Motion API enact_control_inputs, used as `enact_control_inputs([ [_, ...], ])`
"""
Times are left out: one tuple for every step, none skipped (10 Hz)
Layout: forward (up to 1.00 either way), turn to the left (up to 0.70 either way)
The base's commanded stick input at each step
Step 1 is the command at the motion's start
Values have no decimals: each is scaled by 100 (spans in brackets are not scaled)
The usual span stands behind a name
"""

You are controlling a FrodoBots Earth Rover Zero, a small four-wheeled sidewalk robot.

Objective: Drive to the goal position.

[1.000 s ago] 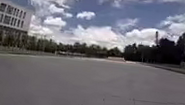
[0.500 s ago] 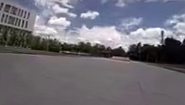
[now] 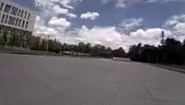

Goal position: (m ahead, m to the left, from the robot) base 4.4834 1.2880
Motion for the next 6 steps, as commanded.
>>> enact_control_inputs([
  [70, 11],
  [70, 15],
  [70, 11],
  [70, 0],
  [70, 0],
  [70, 0],
])
